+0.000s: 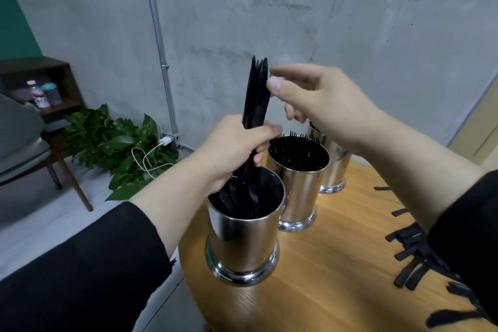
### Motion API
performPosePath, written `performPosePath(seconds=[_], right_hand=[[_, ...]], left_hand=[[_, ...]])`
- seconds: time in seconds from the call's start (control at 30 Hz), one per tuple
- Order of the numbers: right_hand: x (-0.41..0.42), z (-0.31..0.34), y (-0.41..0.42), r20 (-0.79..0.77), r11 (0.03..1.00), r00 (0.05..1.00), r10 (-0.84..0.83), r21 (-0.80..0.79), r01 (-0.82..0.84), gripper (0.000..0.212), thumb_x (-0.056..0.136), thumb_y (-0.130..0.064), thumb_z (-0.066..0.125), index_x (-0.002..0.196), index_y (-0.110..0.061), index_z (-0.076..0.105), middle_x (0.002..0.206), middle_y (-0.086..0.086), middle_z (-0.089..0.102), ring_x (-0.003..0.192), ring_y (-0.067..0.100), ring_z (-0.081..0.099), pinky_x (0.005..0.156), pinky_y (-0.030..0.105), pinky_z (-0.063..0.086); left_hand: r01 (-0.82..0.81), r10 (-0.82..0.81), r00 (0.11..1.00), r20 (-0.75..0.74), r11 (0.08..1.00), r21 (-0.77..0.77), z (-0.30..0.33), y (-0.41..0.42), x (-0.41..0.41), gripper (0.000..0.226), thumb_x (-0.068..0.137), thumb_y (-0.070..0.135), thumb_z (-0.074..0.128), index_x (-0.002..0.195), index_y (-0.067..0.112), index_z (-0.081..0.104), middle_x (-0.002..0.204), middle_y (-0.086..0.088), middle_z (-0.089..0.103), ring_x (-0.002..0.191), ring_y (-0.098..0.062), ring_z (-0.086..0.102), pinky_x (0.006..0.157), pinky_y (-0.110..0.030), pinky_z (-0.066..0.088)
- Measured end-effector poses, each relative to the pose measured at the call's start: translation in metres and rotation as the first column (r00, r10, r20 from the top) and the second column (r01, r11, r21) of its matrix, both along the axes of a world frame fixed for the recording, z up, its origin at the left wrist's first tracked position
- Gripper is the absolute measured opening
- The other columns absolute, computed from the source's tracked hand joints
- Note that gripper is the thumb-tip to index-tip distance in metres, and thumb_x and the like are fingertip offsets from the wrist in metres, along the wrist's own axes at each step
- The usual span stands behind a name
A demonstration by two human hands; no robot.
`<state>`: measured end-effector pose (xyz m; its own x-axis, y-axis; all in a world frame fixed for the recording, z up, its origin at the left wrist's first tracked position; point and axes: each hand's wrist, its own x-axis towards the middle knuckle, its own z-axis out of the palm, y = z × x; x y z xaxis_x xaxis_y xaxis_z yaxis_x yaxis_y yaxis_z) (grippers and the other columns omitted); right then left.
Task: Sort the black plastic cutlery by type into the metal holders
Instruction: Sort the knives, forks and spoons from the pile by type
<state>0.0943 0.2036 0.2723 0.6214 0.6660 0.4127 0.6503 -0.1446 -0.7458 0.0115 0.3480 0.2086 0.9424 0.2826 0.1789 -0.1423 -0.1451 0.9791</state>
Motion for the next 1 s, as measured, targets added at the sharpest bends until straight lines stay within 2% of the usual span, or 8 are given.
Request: performPosePath(seconds=[0.1,0.27,0.37,0.47,0.57,0.67,0.8,1.0], right_hand=[[-0.013,-0.002,0.011,0.014,0.999,1.000,0.027,-0.033,-0.026,0.039,0.092,-0.040,0.070,0.128,-0.026,0.061,0.065,-0.011,0.062,0.055,0.000,0.053,0.062,0.018,0.042],[-0.019,-0.022,0.025,0.088,0.988,0.996,-0.024,-0.152,0.037,0.021,0.090,-0.032,0.073,0.107,-0.020,0.066,0.083,0.002,0.072,0.058,0.004,0.058,0.066,0.028,0.047],[-0.018,-0.046,0.033,0.105,0.961,0.992,-0.067,-0.259,0.092,0.029,0.091,-0.035,0.072,0.117,-0.022,0.068,0.096,-0.001,0.073,0.059,0.000,0.056,0.068,0.026,0.044],[-0.015,-0.068,0.027,0.134,0.949,0.982,-0.133,-0.270,0.166,0.029,0.098,-0.037,0.062,0.120,-0.020,0.069,0.102,-0.003,0.073,0.082,0.010,0.065,0.077,0.024,0.044],[-0.013,-0.082,0.011,0.142,0.950,0.968,-0.207,-0.208,0.234,0.032,0.104,-0.038,0.048,0.101,-0.019,0.073,0.085,-0.001,0.073,0.083,0.018,0.067,0.075,0.034,0.049],[-0.014,-0.090,-0.014,0.092,0.958,0.969,-0.231,-0.155,0.243,0.030,0.103,-0.041,0.048,0.103,-0.023,0.072,0.092,-0.003,0.075,0.091,0.015,0.069,0.087,0.038,0.053],[-0.029,-0.109,-0.075,0.096,0.939,0.945,-0.314,-0.116,0.324,0.020,0.103,-0.035,0.052,0.106,-0.028,0.070,0.086,-0.019,0.068,0.075,-0.009,0.059,0.067,0.013,0.041],[-0.047,-0.197,-0.230,0.283,0.810,0.841,-0.462,-0.252,0.530,0.022,0.102,-0.026,0.055,0.113,-0.016,0.071,0.107,-0.005,0.065,0.099,0.011,0.059,0.086,0.022,0.045]], left_hand=[[-0.014,0.016,1.000,-0.016,0.995,0.103,-0.007,0.000,-0.007,0.032,0.095,0.017,0.070,0.067,0.011,0.056,0.060,-0.009,0.048,0.059,-0.019,0.048,0.064,-0.028,0.042],[-0.007,0.010,0.999,-0.052,0.998,0.065,-0.014,-0.003,-0.019,0.009,0.090,0.010,0.076,0.096,0.008,0.070,0.075,-0.003,0.067,0.073,-0.018,0.064,0.076,-0.033,0.051],[-0.055,0.059,0.997,-0.049,0.997,0.062,-0.023,0.003,-0.023,0.061,0.076,0.015,0.083,0.132,0.013,0.061,0.114,-0.002,0.075,0.108,-0.017,0.071,0.102,-0.038,0.054],[-0.131,0.138,0.977,-0.162,0.990,0.054,-0.026,0.004,-0.034,0.110,0.075,0.024,0.085,0.164,0.023,0.019,0.150,-0.004,0.053,0.138,-0.015,0.052,0.110,-0.026,0.038],[-0.160,0.168,0.977,-0.134,0.985,0.066,-0.021,0.003,-0.040,0.086,0.099,0.024,0.067,0.165,0.022,0.013,0.167,-0.005,0.030,0.151,-0.011,0.033,0.110,-0.020,0.027],[-0.243,0.273,0.960,-0.064,0.924,0.294,-0.015,-0.004,-0.040,0.063,0.105,0.040,0.055,0.161,0.022,0.032,0.163,-0.002,0.039,0.148,-0.009,0.037,0.114,-0.023,0.028],[-0.374,0.327,0.927,0.182,0.810,0.451,-0.009,-0.041,-0.031,0.039,0.107,0.036,0.052,0.144,0.024,0.054,0.141,0.007,0.061,0.133,-0.009,0.053,0.112,-0.027,0.038],[-0.272,0.111,0.935,0.337,0.833,0.481,-0.043,-0.158,-0.011,0.023,0.103,0.026,0.056,0.121,0.020,0.068,0.115,0.008,0.069,0.108,-0.011,0.063,0.098,-0.035,0.050]])
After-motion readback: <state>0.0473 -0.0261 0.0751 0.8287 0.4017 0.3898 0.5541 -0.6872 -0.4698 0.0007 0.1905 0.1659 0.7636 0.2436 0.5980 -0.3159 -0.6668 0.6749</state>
